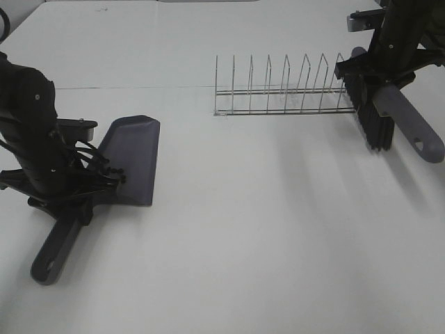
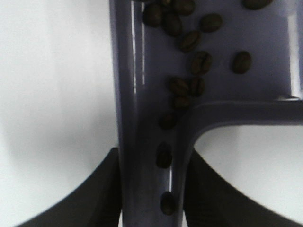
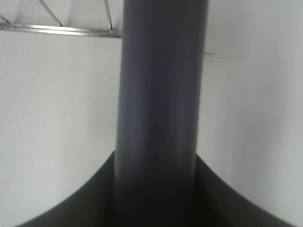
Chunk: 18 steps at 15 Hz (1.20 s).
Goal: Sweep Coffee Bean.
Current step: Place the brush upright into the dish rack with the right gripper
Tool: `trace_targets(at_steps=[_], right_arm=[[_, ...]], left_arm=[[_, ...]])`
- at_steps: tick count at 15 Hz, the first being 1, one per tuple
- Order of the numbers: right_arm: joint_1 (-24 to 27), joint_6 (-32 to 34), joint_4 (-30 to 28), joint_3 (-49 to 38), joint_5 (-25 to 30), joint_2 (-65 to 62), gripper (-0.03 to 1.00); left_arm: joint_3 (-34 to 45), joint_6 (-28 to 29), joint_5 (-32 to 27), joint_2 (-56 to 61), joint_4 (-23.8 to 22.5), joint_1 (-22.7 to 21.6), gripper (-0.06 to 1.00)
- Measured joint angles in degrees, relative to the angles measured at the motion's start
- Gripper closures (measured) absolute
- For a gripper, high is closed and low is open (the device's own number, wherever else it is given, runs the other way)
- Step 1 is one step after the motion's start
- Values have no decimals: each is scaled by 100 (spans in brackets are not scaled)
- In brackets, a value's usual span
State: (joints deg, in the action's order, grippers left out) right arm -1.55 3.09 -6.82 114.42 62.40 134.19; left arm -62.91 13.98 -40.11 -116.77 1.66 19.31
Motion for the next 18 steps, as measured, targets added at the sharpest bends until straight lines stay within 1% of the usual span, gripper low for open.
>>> trace_targets(at_steps=[1, 2, 5, 8, 11, 12, 13, 15, 16, 18], right_arm=[[23, -69, 57, 178, 57, 103, 71], [63, -189, 155, 722, 275, 418, 71], [74, -235, 212, 1524, 590, 894, 71], [74, -235, 218, 1822, 567, 1037, 71], [74, -229, 218, 1833, 561, 1049, 71], [74, -178, 218, 1839, 561, 1049, 67], [74, -97, 223, 1851, 556, 1049, 59], [74, -23, 229, 1851, 556, 1049, 48], [74, -17, 229, 1851, 573, 1049, 44], [74, 11, 229, 1851, 647, 1049, 42]], left_arm=[[0, 0, 0, 0, 0, 0, 62], [0, 0, 0, 0, 0, 0, 62], [0, 0, 0, 0, 0, 0, 62], [0, 0, 0, 0, 0, 0, 62], [0, 0, 0, 0, 0, 0, 62], [0, 0, 0, 0, 0, 0, 62], [0, 0, 0, 0, 0, 0, 62], [0, 0, 0, 0, 0, 0, 62], [0, 0, 0, 0, 0, 0, 62], [0, 0, 0, 0, 0, 0, 62]])
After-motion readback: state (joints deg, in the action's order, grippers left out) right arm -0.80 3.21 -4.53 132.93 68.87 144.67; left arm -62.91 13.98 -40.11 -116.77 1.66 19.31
